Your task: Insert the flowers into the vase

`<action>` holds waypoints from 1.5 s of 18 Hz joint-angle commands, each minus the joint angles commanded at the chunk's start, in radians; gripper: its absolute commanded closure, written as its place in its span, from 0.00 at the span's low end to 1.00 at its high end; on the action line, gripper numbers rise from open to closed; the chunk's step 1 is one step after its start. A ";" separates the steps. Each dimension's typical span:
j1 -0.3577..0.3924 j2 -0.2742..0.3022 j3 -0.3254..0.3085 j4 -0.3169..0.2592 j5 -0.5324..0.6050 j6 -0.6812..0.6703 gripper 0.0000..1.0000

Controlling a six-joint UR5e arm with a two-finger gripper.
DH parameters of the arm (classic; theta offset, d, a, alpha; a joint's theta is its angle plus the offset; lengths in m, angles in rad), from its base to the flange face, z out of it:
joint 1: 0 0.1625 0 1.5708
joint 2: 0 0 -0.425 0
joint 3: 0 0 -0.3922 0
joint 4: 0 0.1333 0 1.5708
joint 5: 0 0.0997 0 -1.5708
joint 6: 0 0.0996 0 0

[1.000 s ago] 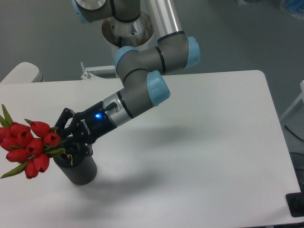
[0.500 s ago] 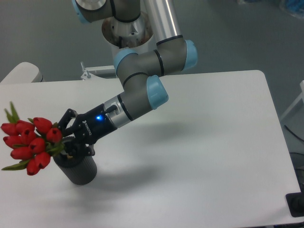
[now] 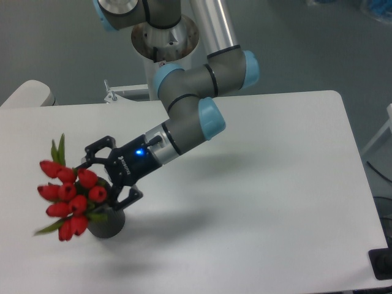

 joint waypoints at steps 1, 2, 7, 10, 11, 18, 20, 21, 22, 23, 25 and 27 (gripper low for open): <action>0.008 0.002 0.000 0.000 0.000 -0.002 0.00; 0.021 0.002 0.000 0.000 0.000 -0.002 0.00; 0.089 -0.005 0.017 0.002 0.000 0.002 0.00; 0.133 -0.032 0.047 -0.002 0.002 0.002 0.00; 0.144 -0.043 0.061 -0.002 0.009 0.002 0.00; 0.173 -0.093 0.176 -0.008 0.248 0.002 0.00; 0.186 -0.112 0.216 -0.011 0.302 0.000 0.00; 0.190 -0.118 0.228 -0.011 0.330 0.000 0.00; 0.190 -0.121 0.241 -0.011 0.363 0.000 0.00; 0.190 -0.124 0.251 -0.012 0.409 0.000 0.00; 0.190 -0.129 0.267 -0.014 0.516 0.002 0.00; 0.180 -0.141 0.282 -0.015 0.612 0.002 0.00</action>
